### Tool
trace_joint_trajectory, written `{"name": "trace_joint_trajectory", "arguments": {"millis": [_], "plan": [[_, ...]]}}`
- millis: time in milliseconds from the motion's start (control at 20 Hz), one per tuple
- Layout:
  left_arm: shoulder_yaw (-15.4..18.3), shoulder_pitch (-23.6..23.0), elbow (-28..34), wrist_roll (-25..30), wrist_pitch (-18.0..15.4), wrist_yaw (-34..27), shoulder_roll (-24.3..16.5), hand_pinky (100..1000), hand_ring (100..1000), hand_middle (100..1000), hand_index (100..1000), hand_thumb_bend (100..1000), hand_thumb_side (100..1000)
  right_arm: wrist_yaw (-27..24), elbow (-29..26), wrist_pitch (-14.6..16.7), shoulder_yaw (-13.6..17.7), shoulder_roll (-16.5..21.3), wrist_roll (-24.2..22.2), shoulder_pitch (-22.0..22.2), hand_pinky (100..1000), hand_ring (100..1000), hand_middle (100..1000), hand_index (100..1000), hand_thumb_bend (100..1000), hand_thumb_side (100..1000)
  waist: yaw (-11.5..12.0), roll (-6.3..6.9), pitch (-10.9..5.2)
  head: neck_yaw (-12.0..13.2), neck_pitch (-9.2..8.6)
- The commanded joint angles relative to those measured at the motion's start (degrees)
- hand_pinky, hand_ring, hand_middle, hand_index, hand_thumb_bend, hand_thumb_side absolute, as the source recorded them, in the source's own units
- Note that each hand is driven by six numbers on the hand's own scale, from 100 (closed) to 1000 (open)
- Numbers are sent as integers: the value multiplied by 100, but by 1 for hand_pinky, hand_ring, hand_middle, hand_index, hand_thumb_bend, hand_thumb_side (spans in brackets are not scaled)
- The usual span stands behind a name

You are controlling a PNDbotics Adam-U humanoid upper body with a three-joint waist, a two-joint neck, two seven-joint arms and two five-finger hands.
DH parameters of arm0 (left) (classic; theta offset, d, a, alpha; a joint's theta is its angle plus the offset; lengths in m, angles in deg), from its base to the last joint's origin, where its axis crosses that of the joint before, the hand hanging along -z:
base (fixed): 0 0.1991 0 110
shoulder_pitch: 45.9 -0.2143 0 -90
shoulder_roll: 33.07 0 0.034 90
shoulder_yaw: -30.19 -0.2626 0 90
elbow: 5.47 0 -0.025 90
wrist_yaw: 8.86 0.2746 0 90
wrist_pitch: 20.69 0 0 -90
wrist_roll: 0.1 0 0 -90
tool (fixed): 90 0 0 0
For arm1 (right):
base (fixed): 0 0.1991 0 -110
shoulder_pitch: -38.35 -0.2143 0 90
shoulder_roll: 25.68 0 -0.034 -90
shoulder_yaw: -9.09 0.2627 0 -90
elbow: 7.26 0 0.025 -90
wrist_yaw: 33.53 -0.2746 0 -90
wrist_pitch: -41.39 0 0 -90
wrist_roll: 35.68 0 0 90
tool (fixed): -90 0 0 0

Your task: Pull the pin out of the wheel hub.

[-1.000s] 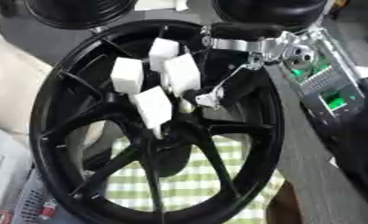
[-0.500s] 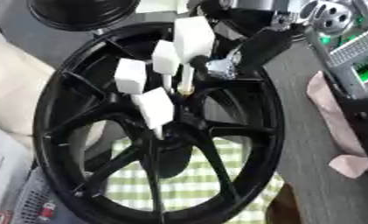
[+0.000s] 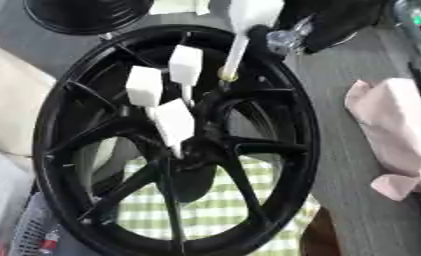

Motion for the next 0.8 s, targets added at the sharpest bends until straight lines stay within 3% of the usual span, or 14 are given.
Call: {"name": "trace_joint_trajectory", "arguments": {"millis": [50, 400, 450, 500, 550, 600, 650, 800], "plan": [[111, 6, 124, -88, 0, 43, -68, 603, 683, 488, 660, 670, 525, 201, -168, -117, 552, 654, 304, 215, 840, 603, 409, 606, 100, 315, -26, 39, -100, 119, 15], [174, 164, 185, -177, 18, 42, 30, 605, 684, 489, 661, 669, 528, 28, 412, -328, 1633, 1735, 968, 1292, 866, 611, 451, 649, 114, 346, -65, 236, 110, 247, -46], [177, 181, 189, -179, 19, 40, 42, 605, 684, 489, 661, 668, 528, -41, 541, -322, 1782, 1860, 1060, 1441, 879, 629, 483, 680, 149, 372, -49, 258, 138, 250, -70], [183, 196, 194, -184, 20, 39, 49, 606, 684, 489, 661, 667, 528, -102, 678, -282, 1932, 1904, 1152, 1591, 908, 689, 595, 767, 208, 415, -37, 270, 163, 252, -94], [189, 214, 200, -190, 20, 41, 51, 606, 684, 489, 661, 665, 529, -149, 812, -213, 2085, 1866, 1246, 1744, 945, 760, 709, 830, 250, 441, -30, 271, 188, 242, -128], [191, 236, 208, -193, 22, 45, 49, 606, 684, 489, 661, 665, 529, -199, 926, -133, 2235, 1786, 1339, 1894, 945, 760, 709, 830, 250, 441, -23, 263, 208, 208, -163], [190, 268, 219, -193, 21, 50, 48, 607, 684, 489, 661, 665, 531, -253, 1028, -51, 2381, 1687, 1429, 2040, 980, 807, 787, 876, 292, 451, -37, 263, 233, 138, -210], [148, 368, 246, -157, 27, 69, 14, 608, 686, 490, 662, 664, 530, -294, 1272, 226, 2636, 1294, 1713, 2503, 995, 825, 812, 897, 339, 436, -135, 291, 280, -20, -266]]}}
